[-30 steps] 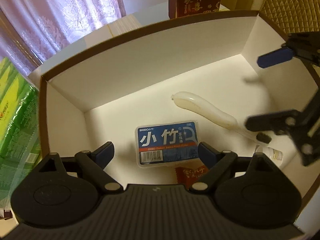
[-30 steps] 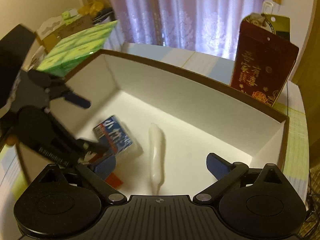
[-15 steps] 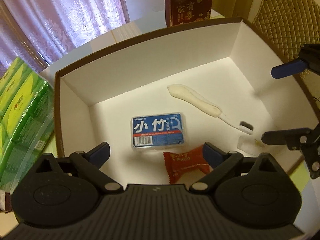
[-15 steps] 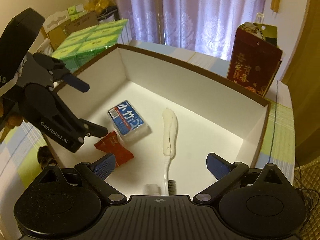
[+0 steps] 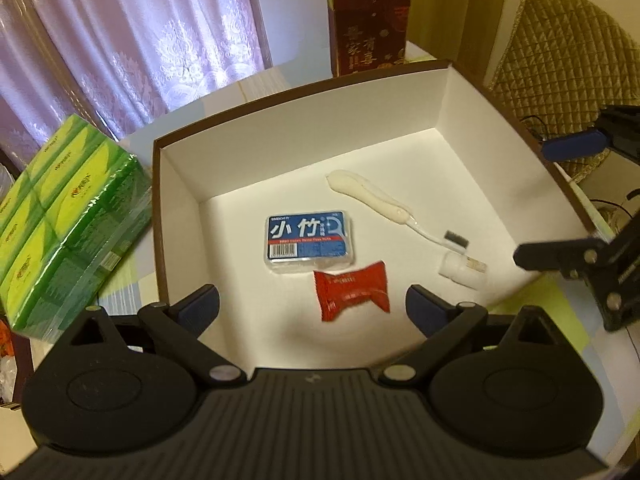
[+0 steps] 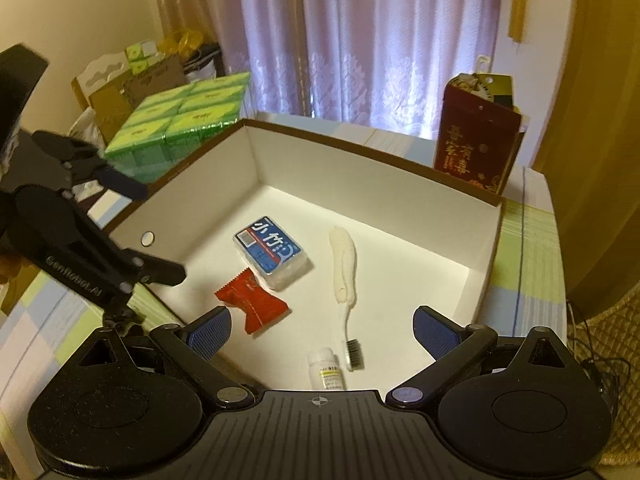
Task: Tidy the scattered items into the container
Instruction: 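Withdraw both tools from the box toward the remaining items on the table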
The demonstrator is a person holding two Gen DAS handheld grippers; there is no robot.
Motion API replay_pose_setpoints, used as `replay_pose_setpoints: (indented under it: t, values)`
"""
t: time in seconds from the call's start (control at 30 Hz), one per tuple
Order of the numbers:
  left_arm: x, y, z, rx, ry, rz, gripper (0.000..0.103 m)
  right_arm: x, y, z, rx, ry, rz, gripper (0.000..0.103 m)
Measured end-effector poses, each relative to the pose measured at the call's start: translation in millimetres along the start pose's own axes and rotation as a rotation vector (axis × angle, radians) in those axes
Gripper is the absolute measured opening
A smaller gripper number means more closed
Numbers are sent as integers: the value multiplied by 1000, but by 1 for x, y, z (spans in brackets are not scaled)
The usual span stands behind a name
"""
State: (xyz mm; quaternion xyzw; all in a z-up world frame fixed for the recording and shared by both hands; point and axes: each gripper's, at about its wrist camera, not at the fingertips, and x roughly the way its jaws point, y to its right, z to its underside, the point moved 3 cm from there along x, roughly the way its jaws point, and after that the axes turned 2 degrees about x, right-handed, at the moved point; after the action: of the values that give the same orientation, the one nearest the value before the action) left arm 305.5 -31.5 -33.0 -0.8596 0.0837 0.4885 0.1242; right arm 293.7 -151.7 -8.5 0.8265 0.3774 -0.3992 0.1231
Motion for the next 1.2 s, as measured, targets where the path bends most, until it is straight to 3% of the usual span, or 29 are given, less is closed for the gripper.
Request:
replay_pose_setpoints:
  t: [0.37, 0.63, 1.2]
  values:
    - [-53, 13, 41, 5, 58, 4, 98, -44, -35, 23, 42, 75, 24, 102]
    - [-82, 13, 85, -13, 80, 11, 98, -74, -60, 59, 83, 113, 47, 102]
    - [-80, 50, 182, -25, 34, 70, 98, -71, -93, 162, 242, 11, 68, 102]
